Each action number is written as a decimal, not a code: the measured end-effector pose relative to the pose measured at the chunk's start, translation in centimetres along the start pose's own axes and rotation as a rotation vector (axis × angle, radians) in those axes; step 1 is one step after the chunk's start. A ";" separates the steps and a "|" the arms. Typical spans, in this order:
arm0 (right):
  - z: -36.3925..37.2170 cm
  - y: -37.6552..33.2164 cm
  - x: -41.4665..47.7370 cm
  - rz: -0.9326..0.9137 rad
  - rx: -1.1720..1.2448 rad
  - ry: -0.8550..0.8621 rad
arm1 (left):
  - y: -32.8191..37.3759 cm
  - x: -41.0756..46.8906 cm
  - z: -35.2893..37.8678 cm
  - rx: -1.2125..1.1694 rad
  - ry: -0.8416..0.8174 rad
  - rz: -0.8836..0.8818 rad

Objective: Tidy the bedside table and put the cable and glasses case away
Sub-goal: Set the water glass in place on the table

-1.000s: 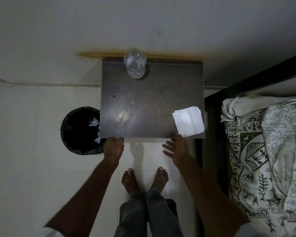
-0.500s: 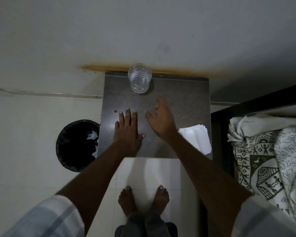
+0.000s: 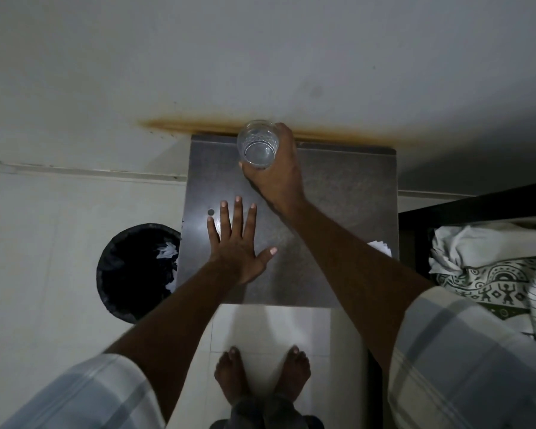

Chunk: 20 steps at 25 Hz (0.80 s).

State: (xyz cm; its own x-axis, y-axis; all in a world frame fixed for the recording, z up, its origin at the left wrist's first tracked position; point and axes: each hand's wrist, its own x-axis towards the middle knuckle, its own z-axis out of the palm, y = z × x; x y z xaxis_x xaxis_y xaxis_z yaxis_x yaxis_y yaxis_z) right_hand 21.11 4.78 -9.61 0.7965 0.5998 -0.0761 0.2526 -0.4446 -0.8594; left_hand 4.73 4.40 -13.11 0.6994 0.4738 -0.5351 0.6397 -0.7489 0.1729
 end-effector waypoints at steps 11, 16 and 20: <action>-11.8 5.5 -1.3 0.089 -0.025 0.337 | 0.2 -0.3 -0.8 -0.005 -0.053 -0.016; -17.0 7.3 -1.1 0.168 -0.117 0.412 | 0.2 -0.3 -0.8 0.003 -0.051 -0.007; -17.6 8.0 -0.9 0.173 -0.104 0.396 | 0.1 -0.4 -0.9 -0.001 -0.060 -0.006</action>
State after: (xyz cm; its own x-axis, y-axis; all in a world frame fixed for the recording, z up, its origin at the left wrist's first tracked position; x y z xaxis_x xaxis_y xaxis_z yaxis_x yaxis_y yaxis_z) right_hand 32.08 -11.03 -7.47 0.9758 0.2185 0.0026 0.1348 -0.5923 -0.7943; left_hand 4.80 4.53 -12.10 0.6752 0.4494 -0.5849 0.6440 -0.7458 0.1705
